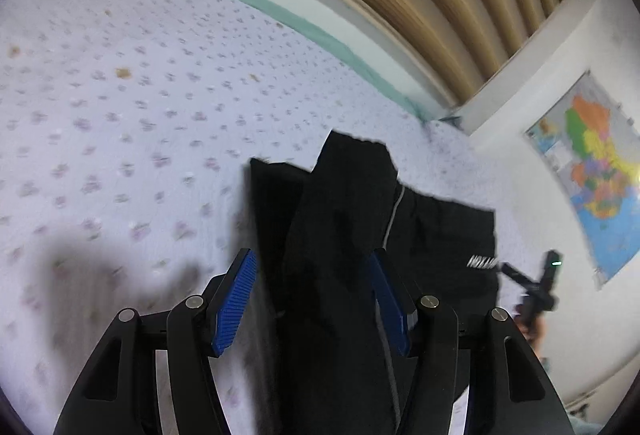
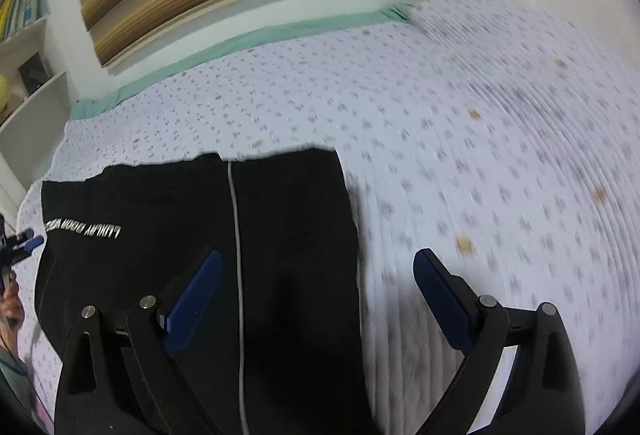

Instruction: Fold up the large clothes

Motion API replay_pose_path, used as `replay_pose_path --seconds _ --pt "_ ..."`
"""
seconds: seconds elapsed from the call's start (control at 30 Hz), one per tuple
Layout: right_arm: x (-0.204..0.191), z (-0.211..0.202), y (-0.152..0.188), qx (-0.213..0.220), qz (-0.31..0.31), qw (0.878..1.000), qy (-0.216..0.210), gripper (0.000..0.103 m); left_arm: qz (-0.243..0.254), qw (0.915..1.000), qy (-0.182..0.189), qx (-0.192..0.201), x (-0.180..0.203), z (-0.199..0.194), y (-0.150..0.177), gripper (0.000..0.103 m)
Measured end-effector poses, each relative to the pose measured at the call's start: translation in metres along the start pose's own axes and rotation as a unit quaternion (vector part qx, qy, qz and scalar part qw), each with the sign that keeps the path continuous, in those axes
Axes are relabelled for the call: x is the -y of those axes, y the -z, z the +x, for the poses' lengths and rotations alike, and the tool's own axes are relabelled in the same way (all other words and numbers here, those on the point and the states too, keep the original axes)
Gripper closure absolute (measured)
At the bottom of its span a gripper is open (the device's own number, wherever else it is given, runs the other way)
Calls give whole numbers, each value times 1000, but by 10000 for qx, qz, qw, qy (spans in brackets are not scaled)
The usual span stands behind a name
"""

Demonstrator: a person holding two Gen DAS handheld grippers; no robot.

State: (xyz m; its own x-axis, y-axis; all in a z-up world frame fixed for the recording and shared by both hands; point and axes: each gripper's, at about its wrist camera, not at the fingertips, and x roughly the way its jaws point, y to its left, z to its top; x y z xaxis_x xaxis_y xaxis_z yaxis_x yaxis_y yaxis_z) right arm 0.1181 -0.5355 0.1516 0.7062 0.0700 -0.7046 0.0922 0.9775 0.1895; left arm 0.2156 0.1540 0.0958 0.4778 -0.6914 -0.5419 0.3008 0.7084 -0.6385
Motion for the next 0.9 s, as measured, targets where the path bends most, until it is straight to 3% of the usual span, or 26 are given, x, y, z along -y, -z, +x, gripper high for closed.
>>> replay_pose_path --seconds 0.1,0.27,0.4,0.47,0.5,0.53,0.6,0.7,0.77,0.83,0.9 --pt "2 22 -14 -134 -103 9990 -414 5 -200 9994 259 -117 -14 19 -8 43" --pt "15 60 -32 -244 -58 9992 -314 5 -84 9987 384 -321 -17 47 -13 43" --pt "32 99 -34 -820 309 9932 -767 5 240 9975 325 -573 -5 72 -15 43" --pt "30 99 -30 -710 296 9932 -869 20 327 9978 374 -448 4 75 -15 46" --pt "25 93 -30 -570 157 9950 -803 52 411 9979 401 -306 10 71 -14 64" --pt "20 87 -28 -457 27 9966 -682 71 495 9980 316 -230 16 68 -14 83" --pt "2 68 -23 -115 -347 9991 -220 77 648 9977 208 -70 31 58 -13 92" --pt "-18 44 -24 219 -758 9959 444 81 819 9961 -98 304 53 36 -14 93" --pt "-28 27 -35 443 -835 9916 888 84 742 9953 -168 600 65 20 -24 94" --pt "-34 13 -52 656 -771 9891 1070 86 585 9945 -143 861 78 10 -40 94" --pt "-46 2 -73 936 -765 9838 1326 86 678 9913 -458 1029 94 12 -54 94"
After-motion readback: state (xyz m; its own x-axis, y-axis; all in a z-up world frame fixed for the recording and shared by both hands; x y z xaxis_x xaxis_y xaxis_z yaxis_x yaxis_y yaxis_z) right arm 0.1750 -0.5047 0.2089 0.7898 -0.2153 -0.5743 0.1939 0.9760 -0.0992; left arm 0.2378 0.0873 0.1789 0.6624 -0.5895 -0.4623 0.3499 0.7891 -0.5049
